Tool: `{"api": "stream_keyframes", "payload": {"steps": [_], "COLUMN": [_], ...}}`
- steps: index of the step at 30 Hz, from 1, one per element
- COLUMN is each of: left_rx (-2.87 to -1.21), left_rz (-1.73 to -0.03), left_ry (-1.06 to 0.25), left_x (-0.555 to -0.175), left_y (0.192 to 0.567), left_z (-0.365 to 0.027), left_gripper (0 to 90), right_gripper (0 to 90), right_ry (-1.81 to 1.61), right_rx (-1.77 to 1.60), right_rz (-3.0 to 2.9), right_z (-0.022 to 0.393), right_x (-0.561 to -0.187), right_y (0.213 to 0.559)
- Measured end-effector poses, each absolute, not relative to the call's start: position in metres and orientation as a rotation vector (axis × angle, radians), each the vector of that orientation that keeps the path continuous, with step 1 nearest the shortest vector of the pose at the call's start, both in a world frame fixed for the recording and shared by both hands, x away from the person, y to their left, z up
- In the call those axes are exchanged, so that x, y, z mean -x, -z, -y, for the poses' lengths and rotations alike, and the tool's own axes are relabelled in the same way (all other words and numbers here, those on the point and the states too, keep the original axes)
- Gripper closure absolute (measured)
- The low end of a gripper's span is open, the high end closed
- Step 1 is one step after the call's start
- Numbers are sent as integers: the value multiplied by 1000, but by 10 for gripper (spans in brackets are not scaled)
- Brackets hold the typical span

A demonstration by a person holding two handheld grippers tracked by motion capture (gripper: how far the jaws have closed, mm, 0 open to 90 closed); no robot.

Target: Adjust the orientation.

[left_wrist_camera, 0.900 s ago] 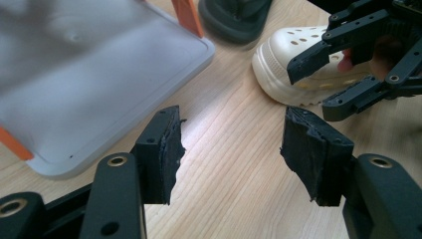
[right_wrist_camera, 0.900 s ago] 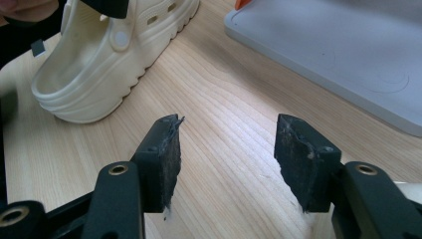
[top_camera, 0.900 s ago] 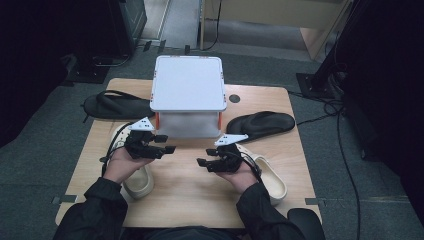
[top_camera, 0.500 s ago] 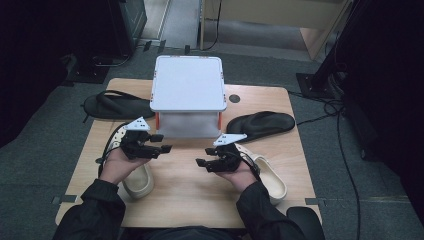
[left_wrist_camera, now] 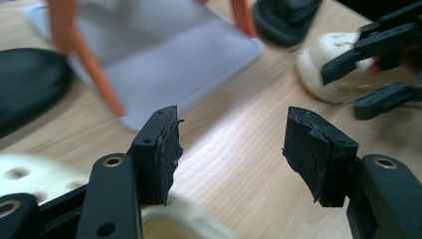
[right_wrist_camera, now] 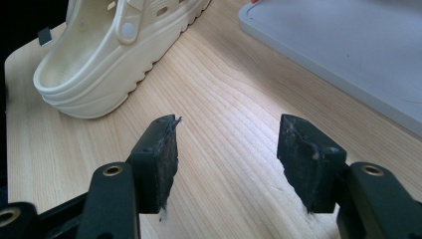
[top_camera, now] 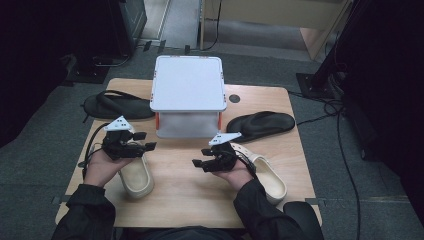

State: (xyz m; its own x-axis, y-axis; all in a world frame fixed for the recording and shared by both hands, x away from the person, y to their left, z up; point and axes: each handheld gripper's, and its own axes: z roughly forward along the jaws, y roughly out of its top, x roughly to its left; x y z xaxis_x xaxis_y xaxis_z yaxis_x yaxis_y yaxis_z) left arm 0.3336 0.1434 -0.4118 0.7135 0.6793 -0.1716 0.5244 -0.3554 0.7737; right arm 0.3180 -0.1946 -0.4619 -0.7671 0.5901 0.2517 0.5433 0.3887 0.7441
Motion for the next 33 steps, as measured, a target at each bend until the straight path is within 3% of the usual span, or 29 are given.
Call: {"api": "stream_keyframes", "payload": {"steps": [13,33], "left_rx": [-1989,-2053], "left_rz": [-1017,-1048], "left_ry": [-283,-291], "left_x": [-336,-334], "left_y": [413,441], "left_z": [-186,-190], "left_gripper": [389,409], "right_gripper": [407,397], "right_ry": [-1342,-1327], "right_rx": [-1068,-1075], "right_rz": [-2579,-2585], "right_z": [195,194], "right_x": [-319,-320], "right_y": [463,465]}}
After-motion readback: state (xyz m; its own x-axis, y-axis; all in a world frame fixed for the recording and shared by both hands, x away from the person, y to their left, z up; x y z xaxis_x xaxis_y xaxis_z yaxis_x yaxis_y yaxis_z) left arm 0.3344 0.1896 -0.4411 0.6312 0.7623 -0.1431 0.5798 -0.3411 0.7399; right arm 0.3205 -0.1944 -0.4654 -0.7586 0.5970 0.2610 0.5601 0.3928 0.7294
